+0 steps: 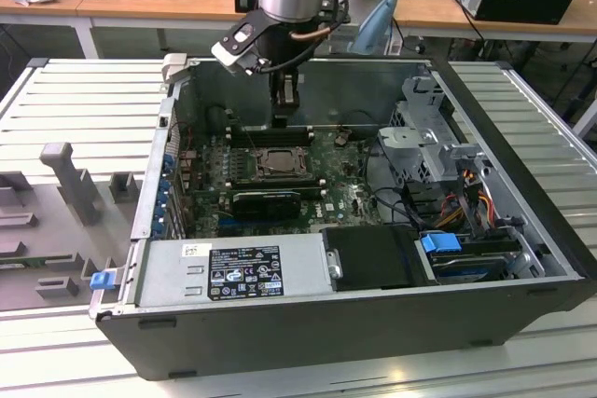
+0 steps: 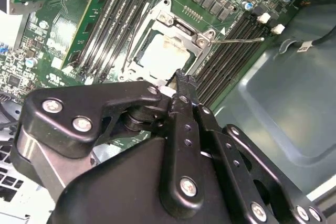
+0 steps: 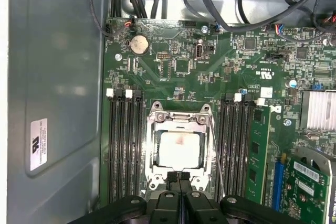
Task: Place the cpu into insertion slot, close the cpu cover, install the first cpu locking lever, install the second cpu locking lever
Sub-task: 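Install the first cpu locking lever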
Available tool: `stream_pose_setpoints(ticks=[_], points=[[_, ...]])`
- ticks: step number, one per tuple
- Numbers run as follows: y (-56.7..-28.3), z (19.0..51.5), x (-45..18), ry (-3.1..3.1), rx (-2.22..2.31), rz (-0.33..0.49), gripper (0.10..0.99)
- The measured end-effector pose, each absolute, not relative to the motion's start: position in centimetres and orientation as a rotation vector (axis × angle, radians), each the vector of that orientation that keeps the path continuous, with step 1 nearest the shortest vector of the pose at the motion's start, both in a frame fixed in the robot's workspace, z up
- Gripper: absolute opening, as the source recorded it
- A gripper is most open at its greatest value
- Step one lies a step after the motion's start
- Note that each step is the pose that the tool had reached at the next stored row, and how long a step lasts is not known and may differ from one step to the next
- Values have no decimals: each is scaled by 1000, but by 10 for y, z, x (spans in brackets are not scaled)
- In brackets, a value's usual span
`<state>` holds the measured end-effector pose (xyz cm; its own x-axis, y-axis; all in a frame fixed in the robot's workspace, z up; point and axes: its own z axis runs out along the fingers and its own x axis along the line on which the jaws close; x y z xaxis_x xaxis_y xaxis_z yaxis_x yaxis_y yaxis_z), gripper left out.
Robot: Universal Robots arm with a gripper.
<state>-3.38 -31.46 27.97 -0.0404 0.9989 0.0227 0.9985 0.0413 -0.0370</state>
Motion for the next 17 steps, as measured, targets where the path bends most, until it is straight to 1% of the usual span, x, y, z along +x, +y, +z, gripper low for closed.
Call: stream_pose_setpoints(ticks=[5, 17], points=[[-315, 290, -34, -2237, -2146, 17, 106], [-315, 285, -34, -2467, -1894, 13, 106]])
